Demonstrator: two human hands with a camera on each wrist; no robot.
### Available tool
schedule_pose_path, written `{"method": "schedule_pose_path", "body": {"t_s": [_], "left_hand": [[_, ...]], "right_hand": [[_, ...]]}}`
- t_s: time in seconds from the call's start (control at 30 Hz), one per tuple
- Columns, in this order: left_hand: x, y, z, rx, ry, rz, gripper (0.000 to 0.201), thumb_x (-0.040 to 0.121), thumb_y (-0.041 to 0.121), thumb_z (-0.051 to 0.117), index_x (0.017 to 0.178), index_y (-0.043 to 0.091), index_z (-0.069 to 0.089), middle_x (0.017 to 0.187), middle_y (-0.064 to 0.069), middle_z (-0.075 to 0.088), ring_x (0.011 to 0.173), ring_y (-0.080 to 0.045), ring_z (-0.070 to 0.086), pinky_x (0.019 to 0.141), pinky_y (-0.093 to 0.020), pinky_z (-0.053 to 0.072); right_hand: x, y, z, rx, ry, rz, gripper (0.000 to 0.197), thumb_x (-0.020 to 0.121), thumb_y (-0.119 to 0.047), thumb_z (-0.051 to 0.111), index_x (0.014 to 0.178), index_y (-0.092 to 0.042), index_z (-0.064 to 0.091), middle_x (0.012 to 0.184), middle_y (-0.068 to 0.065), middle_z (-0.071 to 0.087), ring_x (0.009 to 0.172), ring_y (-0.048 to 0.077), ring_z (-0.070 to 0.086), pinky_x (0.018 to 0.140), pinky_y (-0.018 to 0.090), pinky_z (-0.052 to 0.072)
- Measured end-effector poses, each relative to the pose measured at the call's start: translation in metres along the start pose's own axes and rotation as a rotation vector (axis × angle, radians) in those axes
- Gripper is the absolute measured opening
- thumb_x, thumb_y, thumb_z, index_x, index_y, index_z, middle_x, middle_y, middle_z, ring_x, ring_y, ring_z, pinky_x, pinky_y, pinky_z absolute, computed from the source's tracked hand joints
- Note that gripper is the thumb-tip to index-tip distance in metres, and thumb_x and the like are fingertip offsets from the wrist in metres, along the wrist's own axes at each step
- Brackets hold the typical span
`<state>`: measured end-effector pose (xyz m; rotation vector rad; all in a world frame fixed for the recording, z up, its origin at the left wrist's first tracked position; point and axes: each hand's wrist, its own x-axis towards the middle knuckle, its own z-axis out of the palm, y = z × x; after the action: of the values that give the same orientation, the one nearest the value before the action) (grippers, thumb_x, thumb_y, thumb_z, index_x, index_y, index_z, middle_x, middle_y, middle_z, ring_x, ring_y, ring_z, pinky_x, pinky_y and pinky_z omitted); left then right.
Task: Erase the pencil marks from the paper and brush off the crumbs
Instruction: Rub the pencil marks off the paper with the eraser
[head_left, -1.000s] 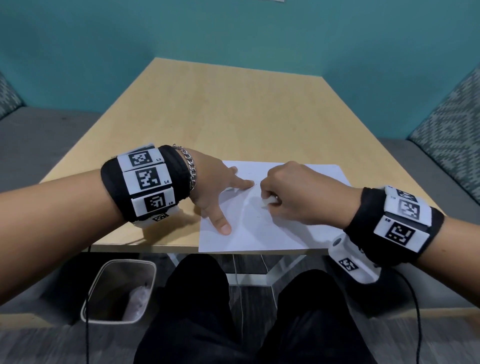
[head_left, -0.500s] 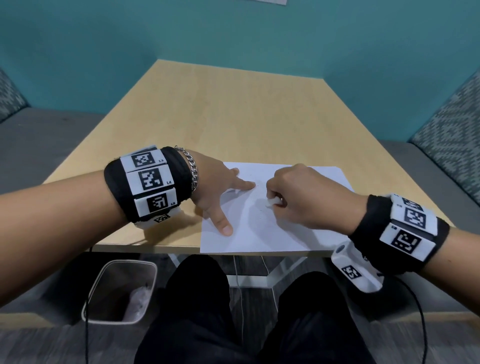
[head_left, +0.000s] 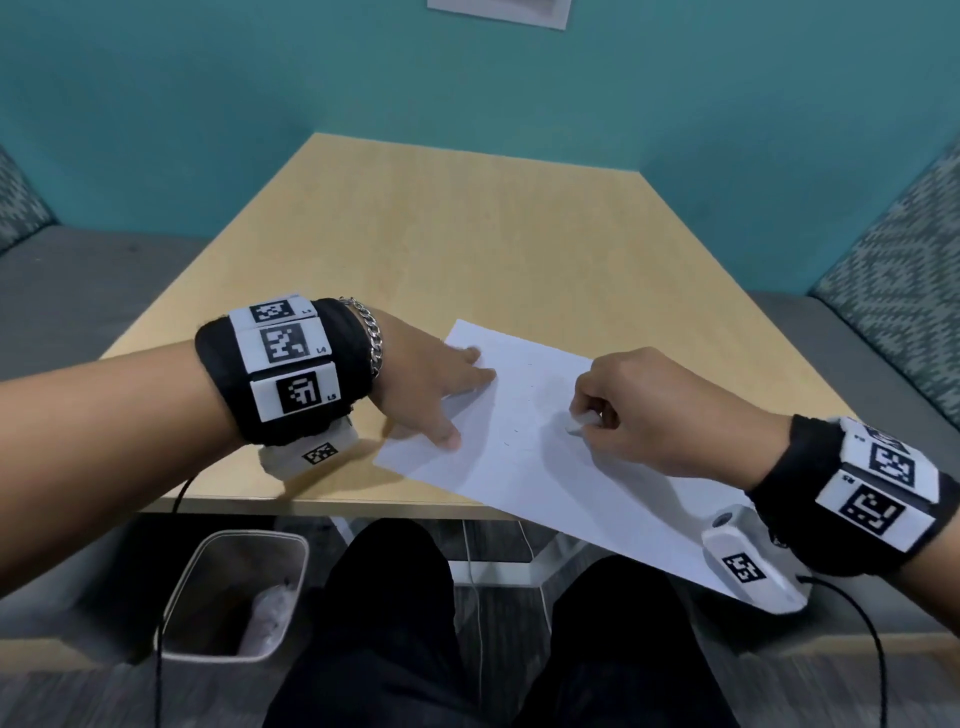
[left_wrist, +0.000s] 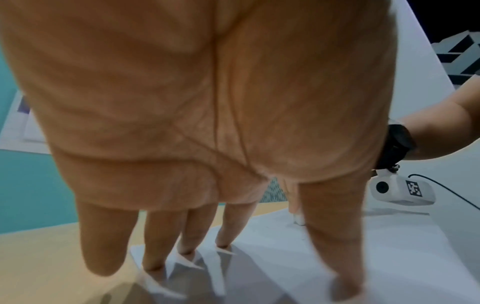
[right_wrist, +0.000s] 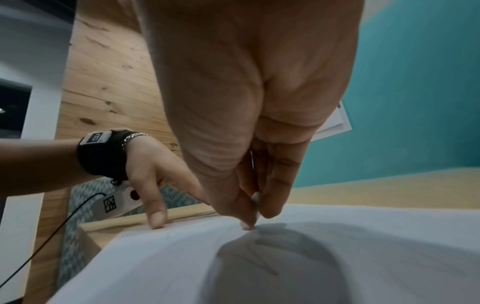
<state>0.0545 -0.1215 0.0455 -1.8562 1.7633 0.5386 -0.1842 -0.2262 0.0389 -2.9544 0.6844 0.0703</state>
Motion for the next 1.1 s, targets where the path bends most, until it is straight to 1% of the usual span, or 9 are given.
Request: {"method": "schedule_pose_path", "body": {"t_s": [0.07, 0.2, 0.33, 0.53, 0.7, 0.87, 0.93, 1.03, 1.1], "left_hand": [[-0.001, 0.004, 0.001, 0.003, -0.022, 0.006, 0.119, 0.086, 0.08, 0.061, 0.166, 0.032, -0.014, 0.174, 0.008, -0.02, 0.16, -0.018, 0.018, 0.126, -0.045, 0.025], [-0.001, 0.007, -0.001, 0.016, -0.022, 0.002, 0.128, 0.079, 0.083, 0.065, 0.165, 0.036, -0.016, 0.174, 0.008, -0.021, 0.158, -0.02, 0.025, 0.125, -0.046, 0.027], [-0.001, 0.006, 0.0, -0.021, -0.027, 0.018, 0.129, 0.07, 0.086, 0.071, 0.162, 0.051, -0.014, 0.174, 0.009, -0.02, 0.157, -0.021, 0.027, 0.125, -0.048, 0.028], [0.003, 0.005, 0.001, 0.006, -0.006, 0.009, 0.133, 0.063, 0.09, 0.072, 0.161, 0.055, -0.012, 0.175, 0.009, -0.016, 0.161, -0.021, 0.016, 0.125, -0.053, 0.025], [0.004, 0.008, -0.002, 0.05, -0.007, -0.01, 0.133, 0.061, 0.094, 0.069, 0.159, 0.058, -0.013, 0.175, 0.009, -0.015, 0.156, -0.027, 0.028, 0.12, -0.054, 0.033], [0.003, 0.009, -0.002, 0.057, -0.004, -0.015, 0.133, 0.062, 0.093, 0.07, 0.16, 0.056, -0.013, 0.176, 0.007, -0.014, 0.155, -0.029, 0.03, 0.119, -0.054, 0.034], [0.002, 0.01, -0.002, 0.061, -0.003, -0.014, 0.133, 0.061, 0.093, 0.069, 0.16, 0.057, -0.013, 0.176, 0.008, -0.014, 0.155, -0.029, 0.03, 0.119, -0.055, 0.034], [0.001, 0.01, -0.003, 0.07, -0.002, -0.018, 0.132, 0.063, 0.093, 0.068, 0.16, 0.057, -0.013, 0.175, 0.008, -0.014, 0.155, -0.029, 0.03, 0.12, -0.055, 0.033], [0.0, 0.01, -0.002, 0.07, 0.001, -0.02, 0.132, 0.062, 0.093, 0.068, 0.16, 0.057, -0.013, 0.175, 0.008, -0.014, 0.155, -0.03, 0.029, 0.12, -0.055, 0.033]], "right_hand": [[0.001, 0.0, -0.002, -0.031, -0.016, -0.025, 0.011, 0.088, -0.017, 0.058, 0.086, -0.019, 0.069, 0.084, -0.008, 0.063, 0.078, 0.014, 0.056, 0.073, 0.036, 0.053], [0.012, -0.01, -0.007, -0.02, -0.019, -0.111, 0.008, 0.086, -0.02, 0.061, 0.084, -0.019, 0.07, 0.08, -0.009, 0.065, 0.077, 0.015, 0.057, 0.071, 0.038, 0.054], [0.023, -0.02, 0.0, -0.001, 0.007, -0.144, 0.01, 0.084, -0.018, 0.061, 0.087, -0.018, 0.07, 0.08, -0.007, 0.064, 0.075, 0.016, 0.055, 0.072, 0.04, 0.053], [0.015, -0.021, -0.009, 0.069, -0.134, -0.249, 0.007, 0.085, -0.023, 0.069, 0.09, -0.023, 0.074, 0.081, -0.014, 0.065, 0.076, 0.006, 0.059, 0.068, 0.019, 0.047], [0.025, -0.015, -0.003, 0.015, -0.022, -0.191, 0.005, 0.083, -0.02, 0.065, 0.083, -0.022, 0.069, 0.076, -0.012, 0.057, 0.071, 0.001, 0.051, 0.066, 0.029, 0.048], [0.012, -0.024, -0.007, 0.026, -0.147, -0.285, 0.006, 0.085, -0.025, 0.068, 0.089, -0.024, 0.073, 0.079, -0.015, 0.059, 0.074, 0.004, 0.056, 0.068, 0.022, 0.048], [0.016, -0.021, -0.007, 0.013, -0.121, -0.253, 0.005, 0.084, -0.024, 0.067, 0.087, -0.025, 0.071, 0.077, -0.015, 0.057, 0.073, 0.002, 0.053, 0.068, 0.026, 0.049], [0.02, -0.016, -0.005, -0.013, -0.031, -0.165, 0.004, 0.082, -0.021, 0.066, 0.084, -0.022, 0.068, 0.077, -0.01, 0.062, 0.072, 0.008, 0.052, 0.069, 0.035, 0.053], [0.015, -0.022, -0.003, -0.013, -0.043, -0.19, 0.006, 0.084, -0.023, 0.066, 0.088, -0.022, 0.07, 0.079, -0.01, 0.063, 0.073, 0.009, 0.054, 0.071, 0.032, 0.052]]}}
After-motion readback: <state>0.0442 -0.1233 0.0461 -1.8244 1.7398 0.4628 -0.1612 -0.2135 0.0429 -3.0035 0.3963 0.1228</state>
